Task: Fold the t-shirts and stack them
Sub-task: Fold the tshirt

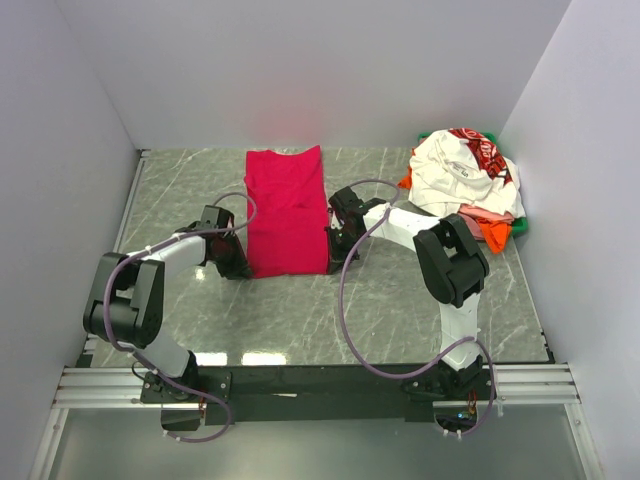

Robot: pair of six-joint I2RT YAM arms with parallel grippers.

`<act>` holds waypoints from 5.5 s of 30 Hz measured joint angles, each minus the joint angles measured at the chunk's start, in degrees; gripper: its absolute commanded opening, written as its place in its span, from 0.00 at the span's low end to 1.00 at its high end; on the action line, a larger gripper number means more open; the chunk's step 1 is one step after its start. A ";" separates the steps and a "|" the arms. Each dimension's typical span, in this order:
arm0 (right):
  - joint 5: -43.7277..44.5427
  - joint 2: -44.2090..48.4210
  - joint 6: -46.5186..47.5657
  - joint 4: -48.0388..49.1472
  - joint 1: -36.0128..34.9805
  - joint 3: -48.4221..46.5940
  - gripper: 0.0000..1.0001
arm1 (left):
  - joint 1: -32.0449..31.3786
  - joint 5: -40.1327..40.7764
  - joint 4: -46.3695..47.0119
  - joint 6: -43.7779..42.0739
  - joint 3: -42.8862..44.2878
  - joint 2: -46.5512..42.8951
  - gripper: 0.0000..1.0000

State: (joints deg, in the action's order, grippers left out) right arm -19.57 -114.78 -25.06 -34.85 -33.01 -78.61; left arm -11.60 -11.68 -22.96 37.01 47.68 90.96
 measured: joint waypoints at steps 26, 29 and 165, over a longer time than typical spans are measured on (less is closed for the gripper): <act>4.50 0.85 -1.05 -0.33 0.02 0.76 0.00 | -1.14 4.48 -2.05 0.31 0.79 -0.37 0.00; 4.70 1.14 -1.07 -0.31 0.04 1.05 0.00 | -1.16 4.55 -2.10 0.31 0.79 -0.39 0.00; 10.91 -22.91 3.80 -12.72 8.39 -53.86 0.66 | 6.25 1.03 -4.90 5.38 38.60 20.68 0.76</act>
State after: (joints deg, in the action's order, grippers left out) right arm -8.67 -137.69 -21.26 -47.57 -24.62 -132.46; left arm -5.34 -10.66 -27.86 42.39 86.28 111.63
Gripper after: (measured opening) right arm 0.599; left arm 0.701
